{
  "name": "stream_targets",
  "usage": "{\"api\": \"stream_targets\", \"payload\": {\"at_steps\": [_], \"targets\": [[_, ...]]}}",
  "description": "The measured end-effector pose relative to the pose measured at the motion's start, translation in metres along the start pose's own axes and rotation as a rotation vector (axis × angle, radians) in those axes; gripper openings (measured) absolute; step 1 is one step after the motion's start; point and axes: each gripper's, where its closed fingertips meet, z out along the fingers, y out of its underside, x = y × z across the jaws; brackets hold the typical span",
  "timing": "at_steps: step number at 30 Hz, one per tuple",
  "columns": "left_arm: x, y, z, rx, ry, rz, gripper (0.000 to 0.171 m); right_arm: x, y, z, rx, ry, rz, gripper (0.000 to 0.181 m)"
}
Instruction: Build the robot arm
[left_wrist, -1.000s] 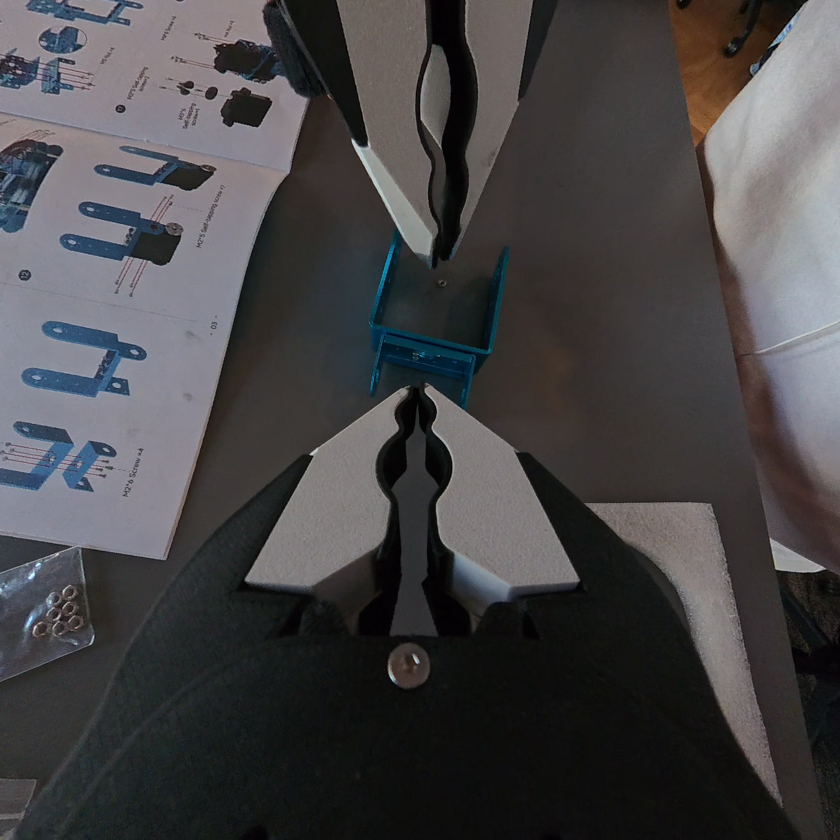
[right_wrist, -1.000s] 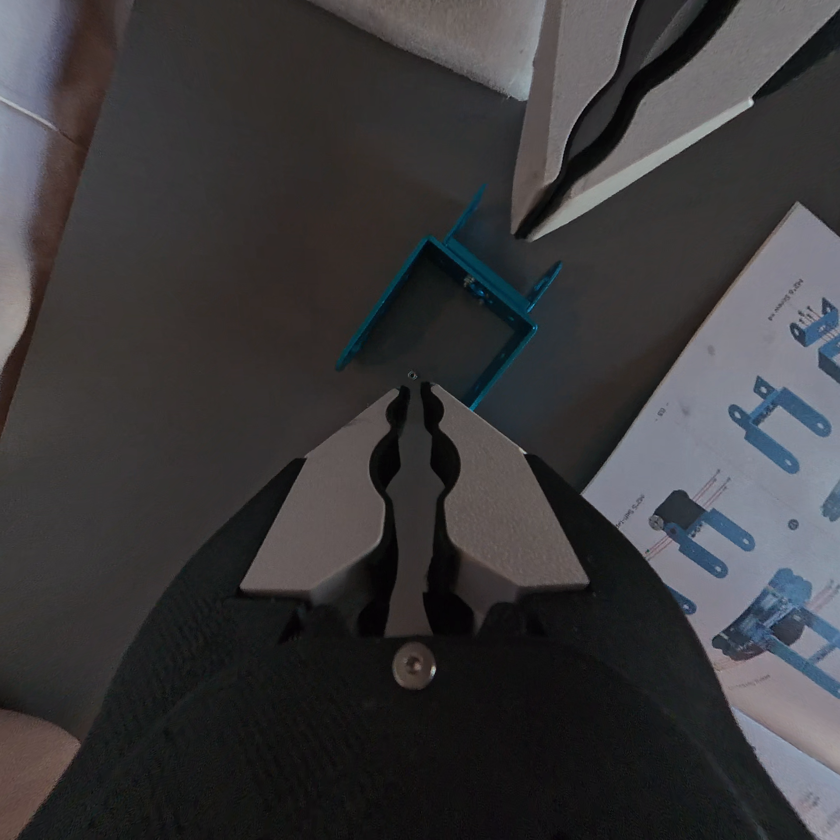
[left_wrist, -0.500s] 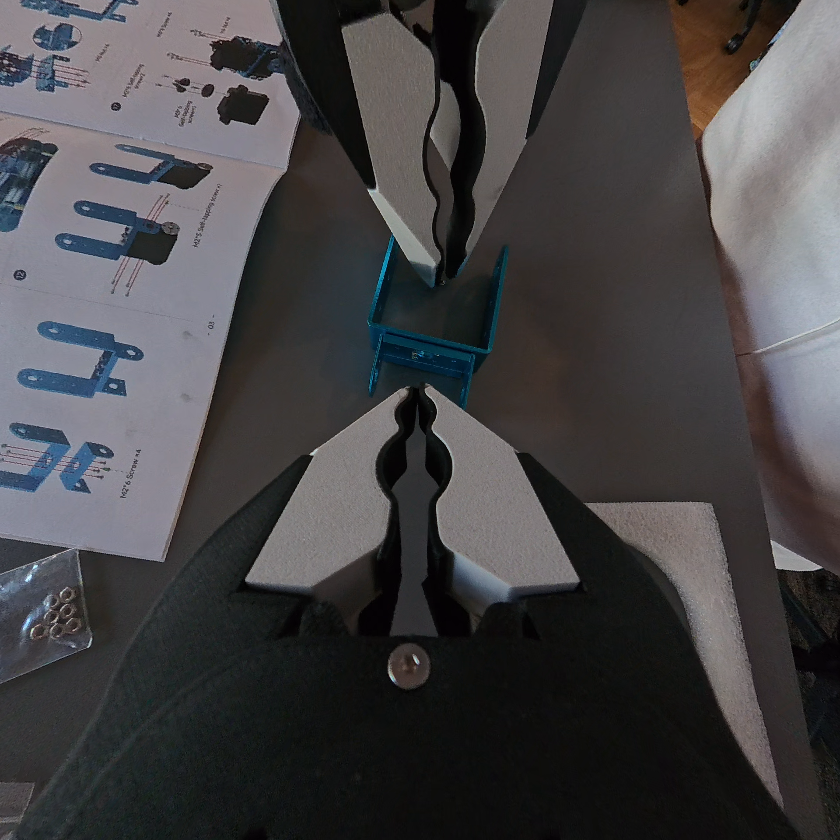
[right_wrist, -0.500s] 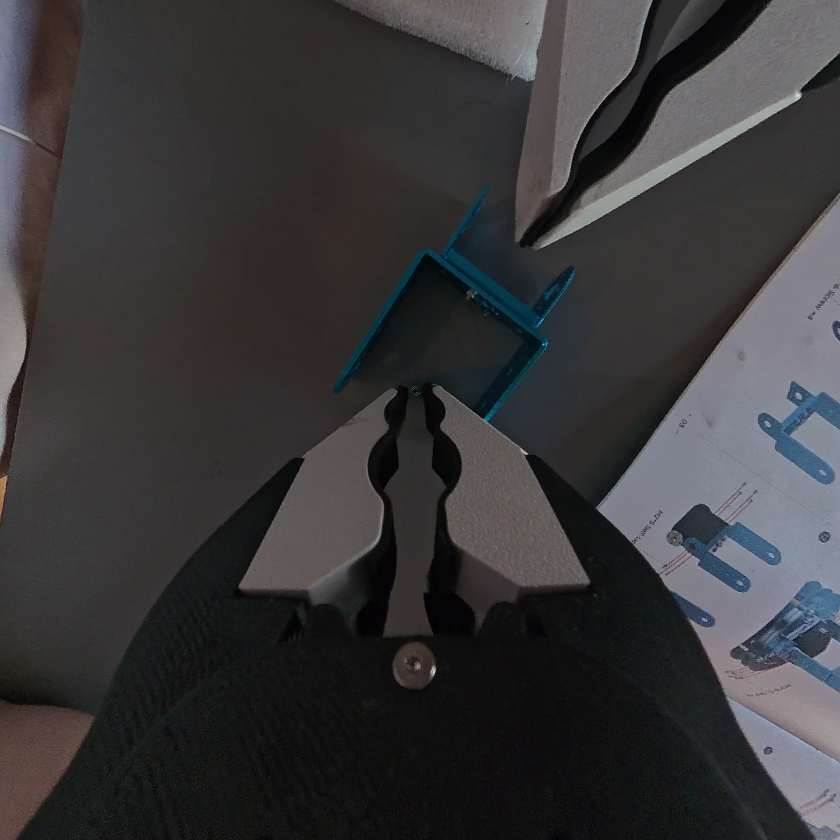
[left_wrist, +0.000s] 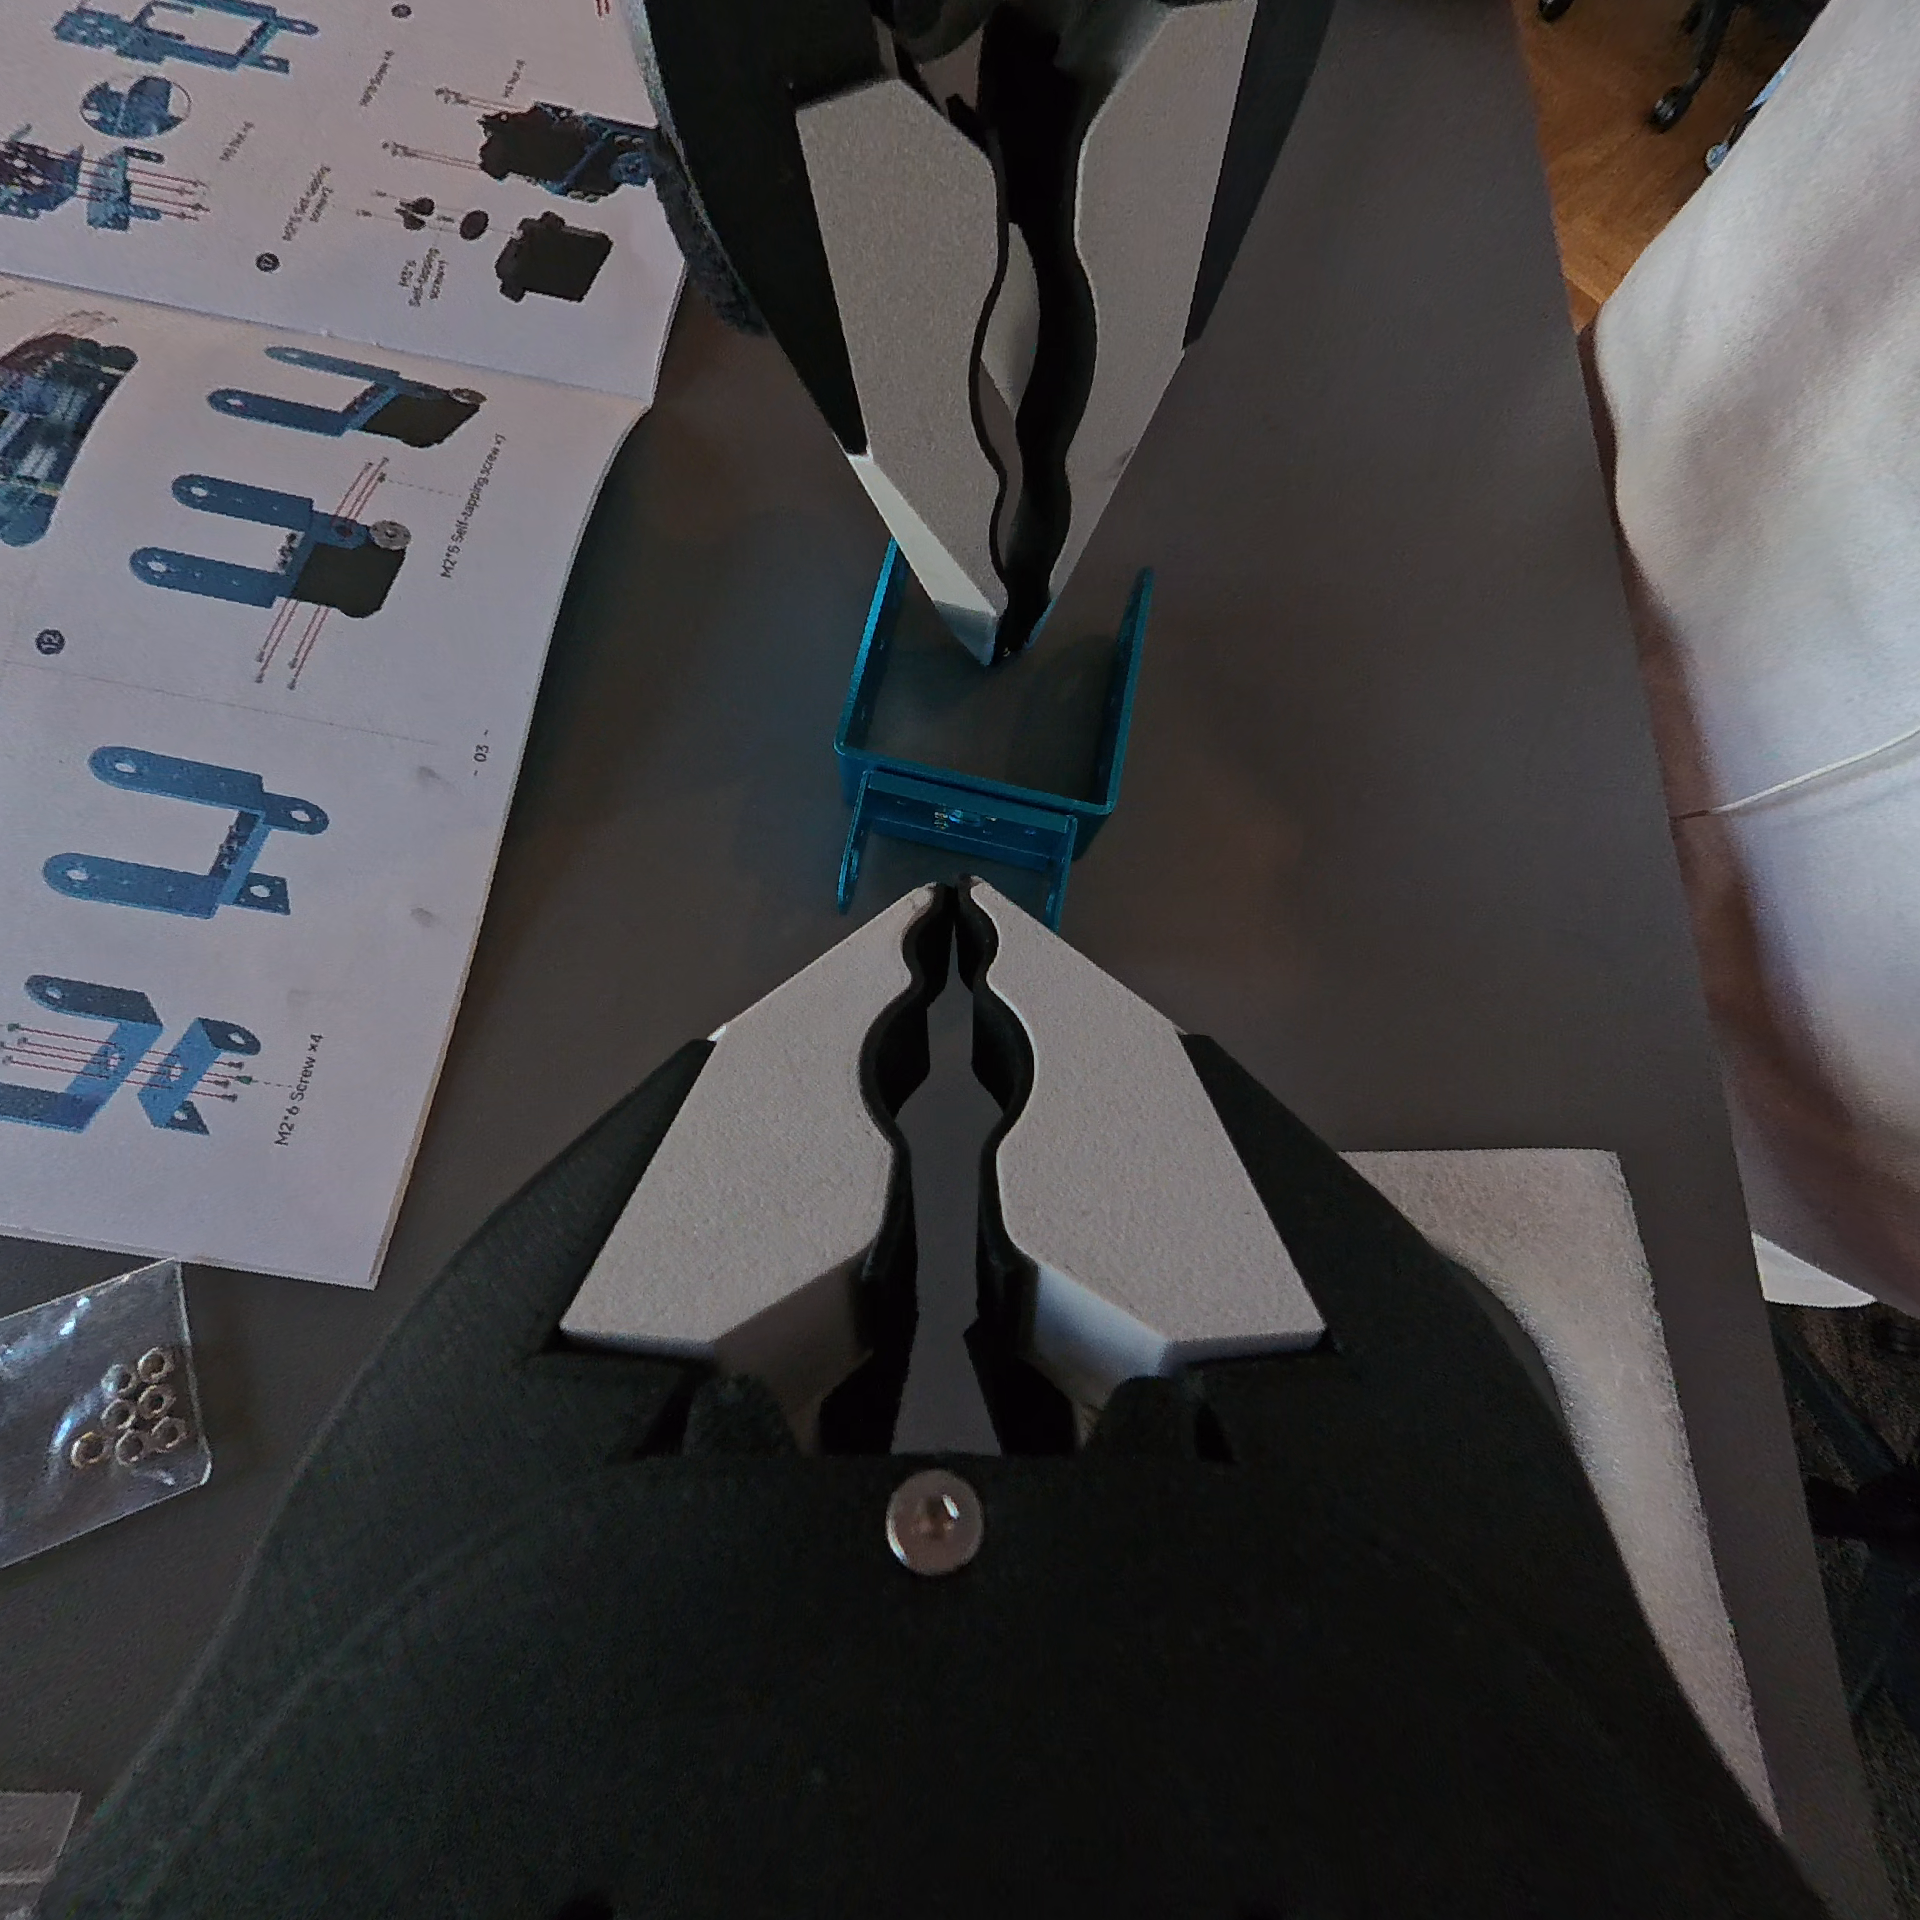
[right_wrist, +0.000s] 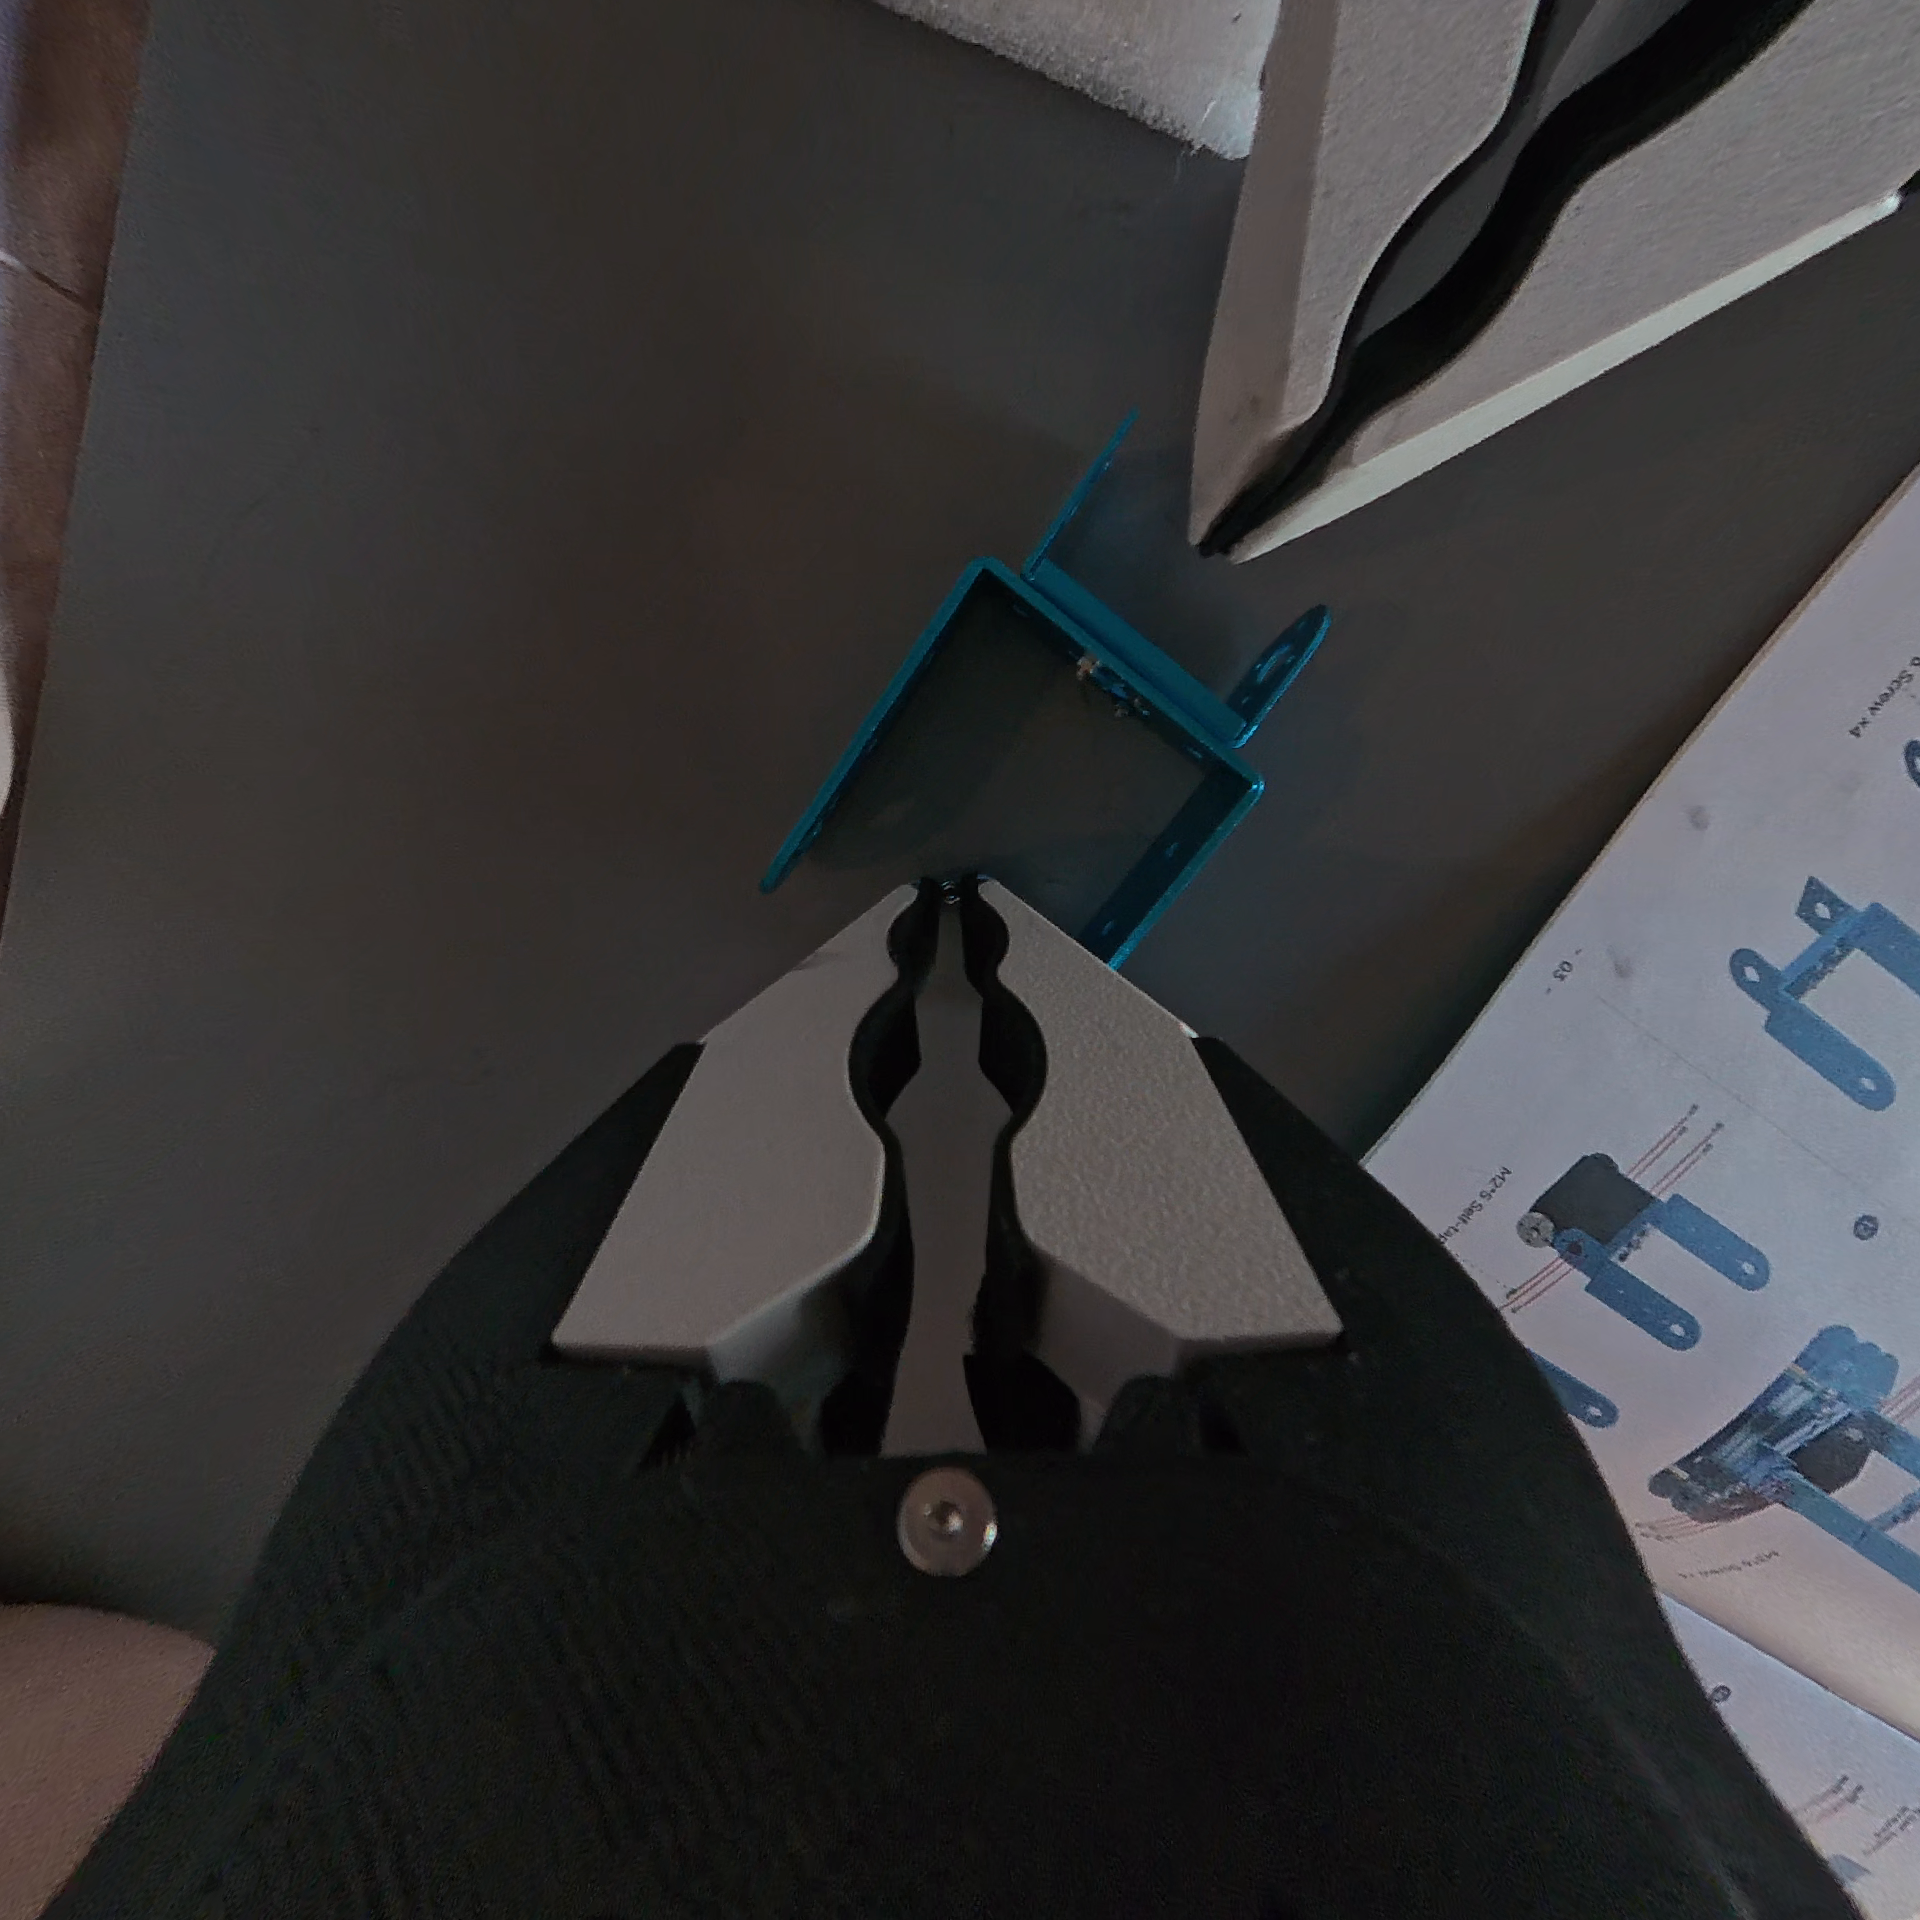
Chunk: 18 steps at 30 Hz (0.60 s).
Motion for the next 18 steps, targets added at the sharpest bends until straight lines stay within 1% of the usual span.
{"api": "stream_targets", "payload": {"at_steps": [5, 9, 13, 18], "targets": [[0.001, 0.000, 0.001, -0.003, 0.003, 0.003, 0.000, 0.000, -0.001, 0.000, 0.017, 0.011, -0.016, 0.002], [0.001, 0.001, 0.001, -0.004, 0.005, -0.001, 0.000, 0.003, -0.001, -0.002, 0.028, 0.049, -0.042, 0.002], [-0.001, 0.000, 0.001, 0.001, 0.006, -0.005, 0.000, 0.003, -0.009, -0.012, 0.113, 0.084, -0.052, 0.002], [-0.001, 0.002, 0.003, -0.002, 0.014, -0.014, 0.000, 0.006, -0.016, -0.018, 0.225, 0.212, -0.088, 0.002]]}}
